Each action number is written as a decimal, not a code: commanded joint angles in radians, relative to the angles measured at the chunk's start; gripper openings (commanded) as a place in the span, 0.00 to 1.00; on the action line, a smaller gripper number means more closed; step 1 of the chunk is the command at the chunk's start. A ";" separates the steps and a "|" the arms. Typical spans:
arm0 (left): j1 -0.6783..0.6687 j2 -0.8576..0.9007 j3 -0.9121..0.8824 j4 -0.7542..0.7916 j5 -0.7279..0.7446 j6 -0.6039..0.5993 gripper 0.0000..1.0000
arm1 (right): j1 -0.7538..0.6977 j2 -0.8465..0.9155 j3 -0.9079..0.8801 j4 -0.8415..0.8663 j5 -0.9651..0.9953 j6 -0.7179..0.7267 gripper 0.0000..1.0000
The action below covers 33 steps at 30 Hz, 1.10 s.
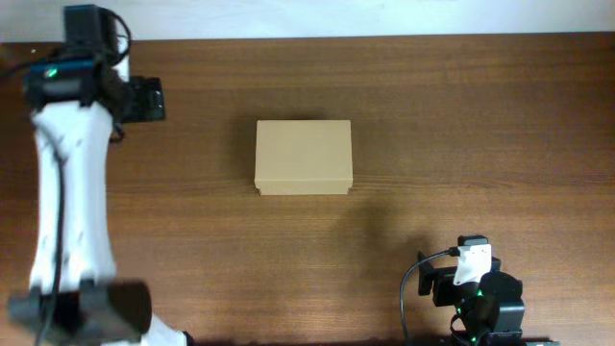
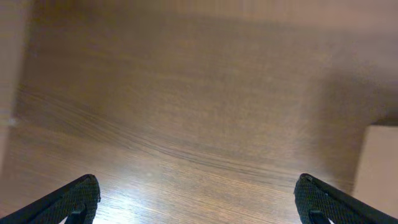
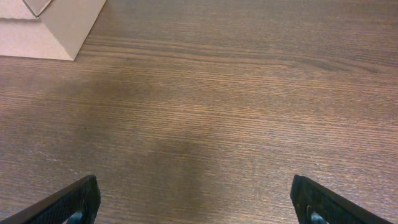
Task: Pack container
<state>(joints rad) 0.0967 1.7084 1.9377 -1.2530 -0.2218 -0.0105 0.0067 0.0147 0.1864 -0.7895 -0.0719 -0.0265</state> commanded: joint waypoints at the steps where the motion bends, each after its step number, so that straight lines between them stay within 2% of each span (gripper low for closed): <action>1: 0.003 -0.190 -0.067 -0.003 -0.011 0.003 1.00 | -0.006 -0.012 -0.010 0.000 -0.006 0.000 0.99; 7: 0.002 -0.467 -0.374 0.175 -0.057 0.027 1.00 | -0.006 -0.012 -0.010 0.000 -0.006 0.000 0.99; 10: -0.008 -0.601 -0.570 0.465 -0.017 0.026 1.00 | -0.006 -0.012 -0.010 0.000 -0.006 0.000 0.99; 14: -0.086 -0.780 -0.832 0.897 0.057 0.026 1.00 | -0.006 -0.012 -0.010 0.000 -0.006 0.001 0.99; 16: -0.130 -0.859 -0.954 1.078 0.057 0.026 1.00 | -0.006 -0.012 -0.010 0.000 -0.006 0.000 0.99; 19: -0.167 -0.972 -1.125 1.270 0.041 0.026 1.00 | -0.006 -0.012 -0.010 0.000 -0.006 0.000 0.99; 26: -0.163 -1.184 -1.428 1.389 0.037 0.026 1.00 | -0.006 -0.012 -0.010 0.000 -0.006 0.001 0.99; 33: -0.153 -1.373 -1.647 1.396 0.038 0.026 1.00 | -0.006 -0.012 -0.010 0.000 -0.006 0.000 0.99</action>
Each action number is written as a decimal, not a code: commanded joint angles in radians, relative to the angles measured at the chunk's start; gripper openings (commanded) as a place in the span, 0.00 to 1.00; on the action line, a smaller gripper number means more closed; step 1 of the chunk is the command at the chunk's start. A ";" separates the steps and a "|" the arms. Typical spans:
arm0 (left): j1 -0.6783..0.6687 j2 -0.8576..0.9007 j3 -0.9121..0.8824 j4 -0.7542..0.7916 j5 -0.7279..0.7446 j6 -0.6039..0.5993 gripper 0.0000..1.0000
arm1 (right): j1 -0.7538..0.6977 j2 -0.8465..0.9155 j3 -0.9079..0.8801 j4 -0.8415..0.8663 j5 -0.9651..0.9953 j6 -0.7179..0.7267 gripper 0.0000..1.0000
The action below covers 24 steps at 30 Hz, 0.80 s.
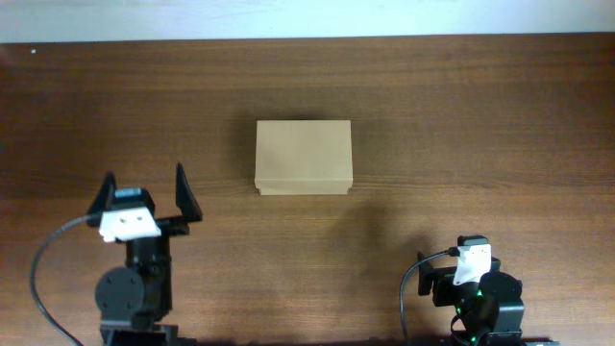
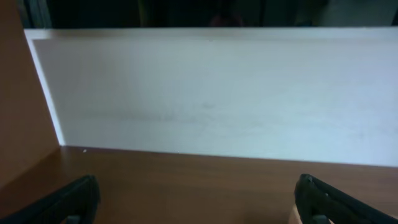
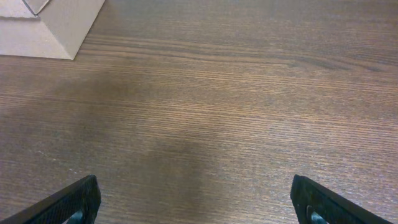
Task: Pack container
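Observation:
A closed tan cardboard box (image 1: 304,157) lies flat in the middle of the wooden table (image 1: 480,115). My left gripper (image 1: 144,190) sits at the near left, folded back over its base. It is open, with nothing between its fingers. In the left wrist view the left gripper (image 2: 199,202) faces the far wall, its dark fingertips (image 2: 74,199) at the lower corners. My right gripper (image 3: 196,205) is open over bare wood at the near right. A corner of the box (image 3: 50,25) shows at the upper left of that view.
A white wall (image 2: 217,93) runs along the table's far edge. The right arm's base (image 1: 480,298), with its black cable, stands at the near right edge. The left arm's base (image 1: 130,298) stands at the near left.
The left arm was stretched out to the table's far left corner. Now it is folded back at the near left, gripper still open. The box and the right arm have not moved.

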<state>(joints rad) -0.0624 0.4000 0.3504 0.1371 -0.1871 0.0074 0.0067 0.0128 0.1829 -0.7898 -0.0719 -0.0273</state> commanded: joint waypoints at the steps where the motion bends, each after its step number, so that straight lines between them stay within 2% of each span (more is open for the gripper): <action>1: 0.006 -0.086 -0.086 0.005 0.003 0.008 1.00 | -0.006 -0.010 -0.006 0.000 -0.006 0.001 0.99; 11: 0.006 -0.305 -0.341 0.004 0.004 0.008 1.00 | -0.006 -0.010 -0.006 0.000 -0.006 0.001 0.99; 16: 0.009 -0.357 -0.341 -0.137 0.006 0.008 1.00 | -0.006 -0.010 -0.006 0.000 -0.006 0.001 0.99; 24: 0.013 -0.368 -0.341 -0.202 0.007 0.008 1.00 | -0.006 -0.010 -0.006 0.000 -0.006 0.001 0.99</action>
